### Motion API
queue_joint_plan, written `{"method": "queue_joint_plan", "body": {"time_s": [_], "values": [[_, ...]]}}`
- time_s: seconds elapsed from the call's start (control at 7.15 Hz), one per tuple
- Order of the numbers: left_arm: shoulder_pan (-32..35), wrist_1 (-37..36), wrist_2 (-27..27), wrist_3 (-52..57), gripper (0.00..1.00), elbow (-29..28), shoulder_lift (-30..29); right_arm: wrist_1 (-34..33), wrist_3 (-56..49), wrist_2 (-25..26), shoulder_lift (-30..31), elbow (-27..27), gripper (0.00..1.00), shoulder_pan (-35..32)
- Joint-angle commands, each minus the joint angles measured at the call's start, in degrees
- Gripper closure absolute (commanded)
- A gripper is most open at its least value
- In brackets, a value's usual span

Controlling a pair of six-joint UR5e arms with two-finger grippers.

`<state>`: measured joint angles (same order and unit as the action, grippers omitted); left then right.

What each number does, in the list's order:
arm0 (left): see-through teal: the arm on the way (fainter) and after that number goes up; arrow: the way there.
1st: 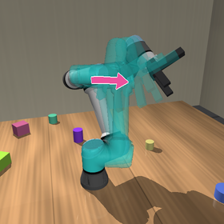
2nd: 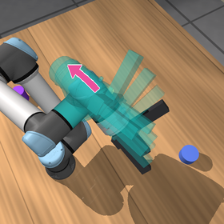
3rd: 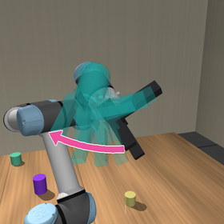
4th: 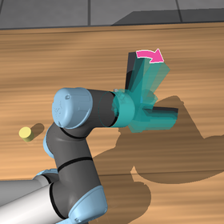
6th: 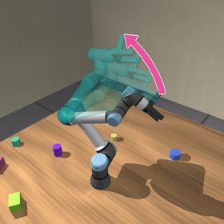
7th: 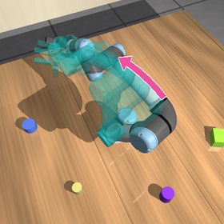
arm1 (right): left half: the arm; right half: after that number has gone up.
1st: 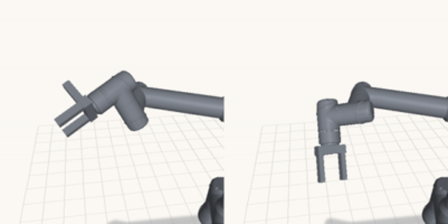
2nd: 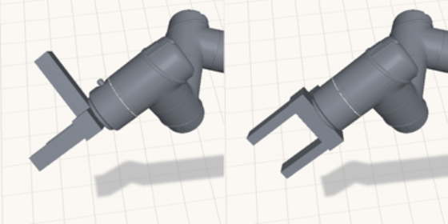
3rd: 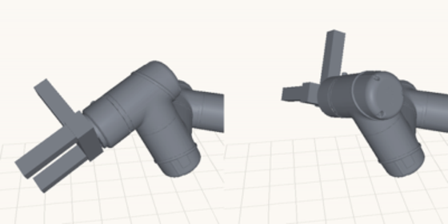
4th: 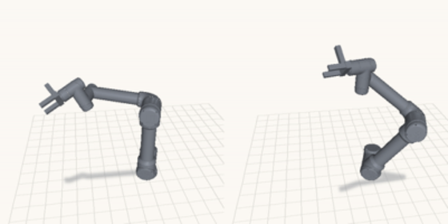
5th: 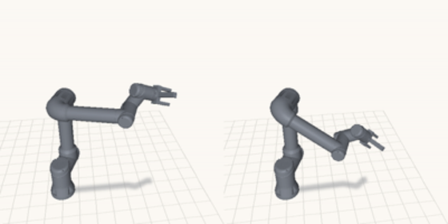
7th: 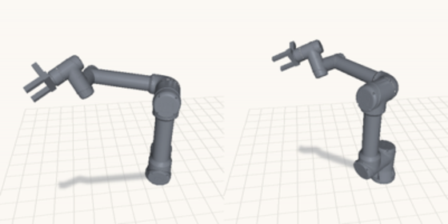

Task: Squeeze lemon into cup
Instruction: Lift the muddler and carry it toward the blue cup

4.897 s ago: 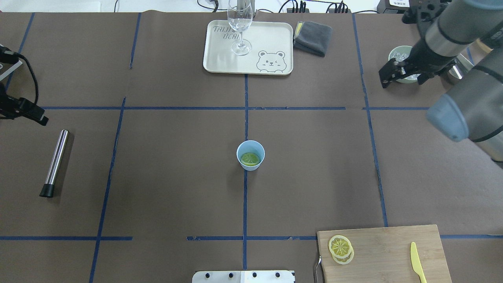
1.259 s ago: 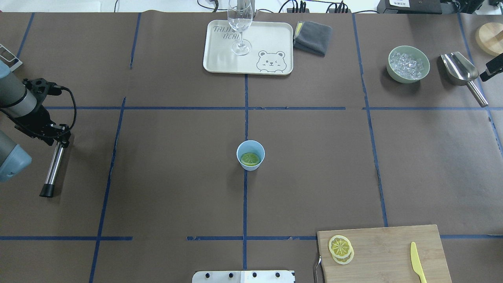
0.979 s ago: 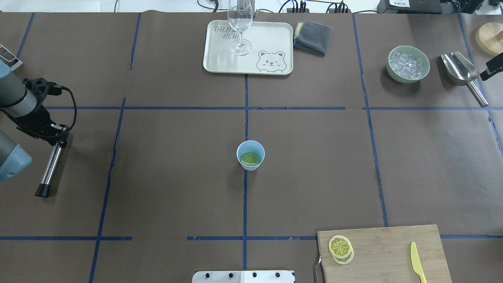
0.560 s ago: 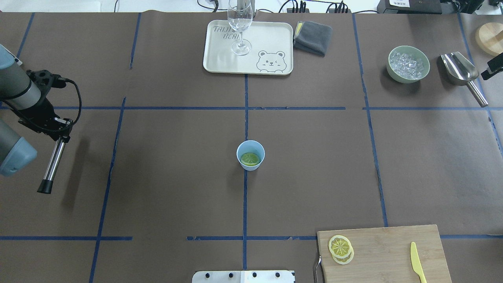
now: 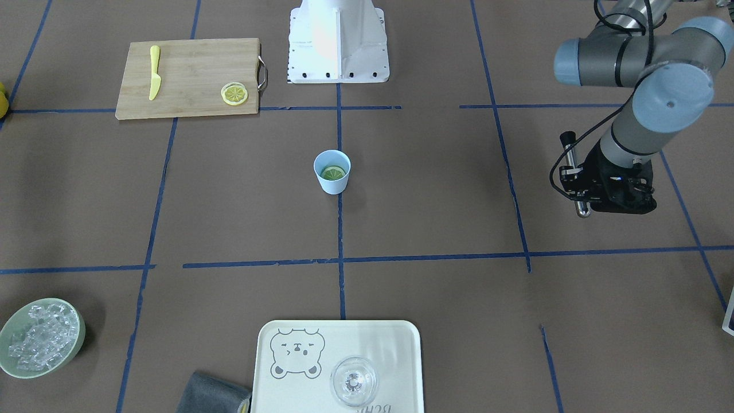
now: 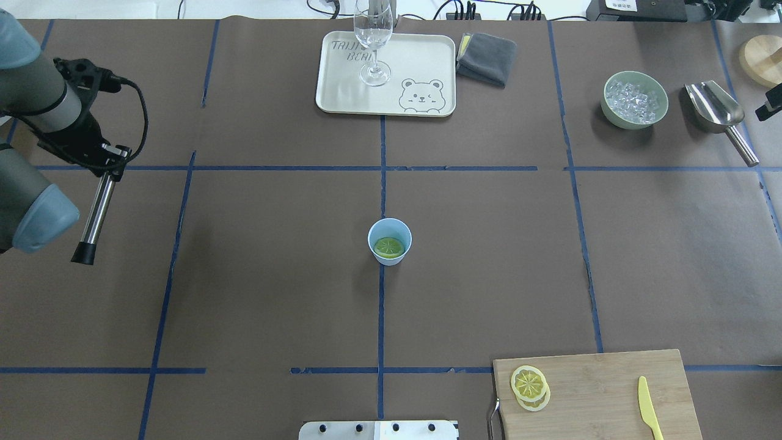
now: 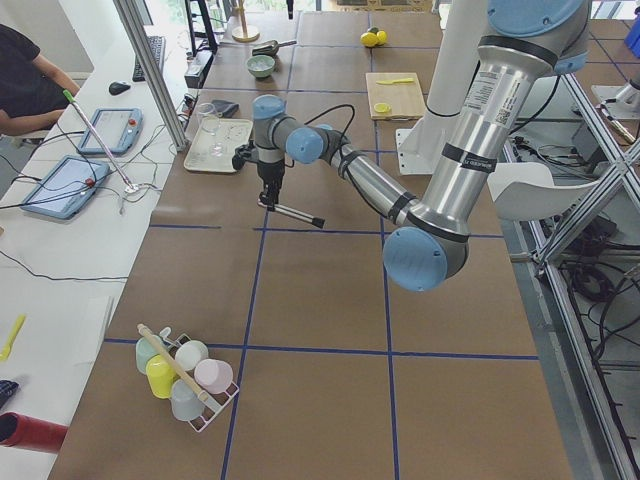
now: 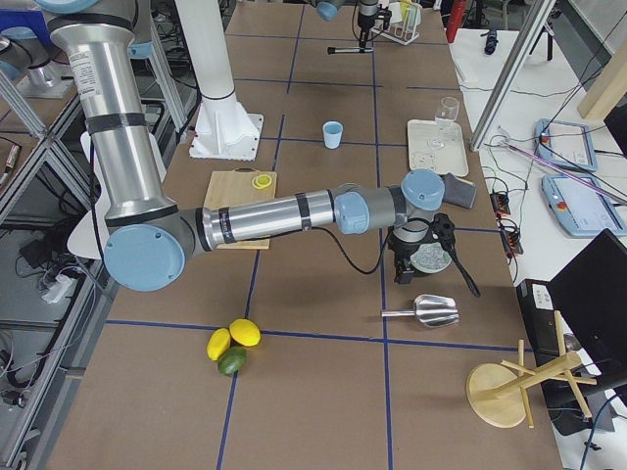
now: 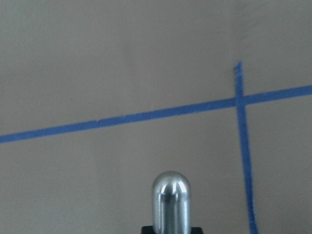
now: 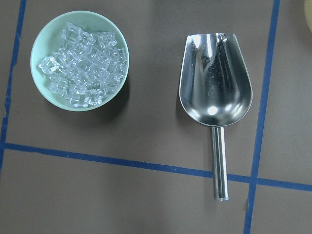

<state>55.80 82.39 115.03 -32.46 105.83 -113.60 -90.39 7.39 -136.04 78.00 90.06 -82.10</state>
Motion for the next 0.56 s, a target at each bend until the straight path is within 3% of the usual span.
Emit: {"method": "queue_joint_plan", "body": {"time_s": [0.0, 0.42], "values": [[-0.4, 1.1, -7.2, -13.2, 1.00, 2.5, -8.2, -0.1, 0.1, 0.1, 0.4, 0.4, 0.00, -0.7], [-12.5, 5.0, -23.0, -26.8, 1.00, 2.3, -14.6, -0.2, 0.1, -0.3, 0.6, 0.7, 0.00, -1.7]]}}
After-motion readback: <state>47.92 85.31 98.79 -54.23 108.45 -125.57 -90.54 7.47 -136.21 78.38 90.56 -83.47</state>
